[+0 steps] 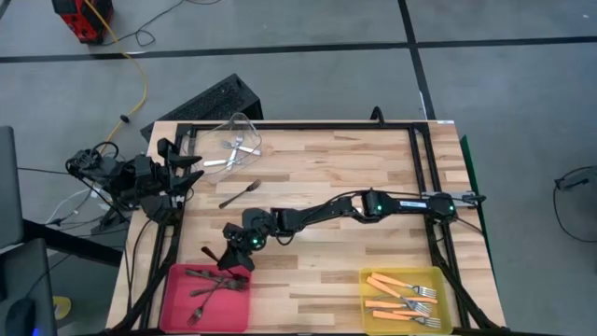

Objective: Sort silverware by color (type)
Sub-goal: Put the black fork into the red bin

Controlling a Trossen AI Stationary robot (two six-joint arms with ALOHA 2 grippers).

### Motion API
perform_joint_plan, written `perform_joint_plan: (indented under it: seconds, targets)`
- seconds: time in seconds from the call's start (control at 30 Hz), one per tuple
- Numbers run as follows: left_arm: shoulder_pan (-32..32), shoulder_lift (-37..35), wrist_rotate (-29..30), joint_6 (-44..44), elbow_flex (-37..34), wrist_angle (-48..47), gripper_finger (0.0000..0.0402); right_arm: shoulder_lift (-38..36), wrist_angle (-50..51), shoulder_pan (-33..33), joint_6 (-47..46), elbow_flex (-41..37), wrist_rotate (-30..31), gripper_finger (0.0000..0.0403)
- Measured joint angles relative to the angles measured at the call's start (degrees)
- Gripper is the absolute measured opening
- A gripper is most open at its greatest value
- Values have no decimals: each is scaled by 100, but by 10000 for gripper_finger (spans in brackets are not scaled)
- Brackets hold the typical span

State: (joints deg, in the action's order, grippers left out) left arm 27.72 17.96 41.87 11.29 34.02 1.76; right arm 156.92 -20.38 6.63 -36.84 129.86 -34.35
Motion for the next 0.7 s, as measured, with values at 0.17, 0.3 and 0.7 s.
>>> perform_joint_plan:
  seconds: [0.17, 0.3, 0.7]
  targets:
    - [-1, 0, 0, 0, 0, 0, 164, 0, -2, 0, 0, 0, -2, 138]
    - [-1, 0, 0, 1, 0, -29, 164, 0, -2, 2, 226, 0, -9, 141]
    - [-1, 0, 0, -42, 0, -177, 164, -2, 103, 0, 581, 0, -3, 202]
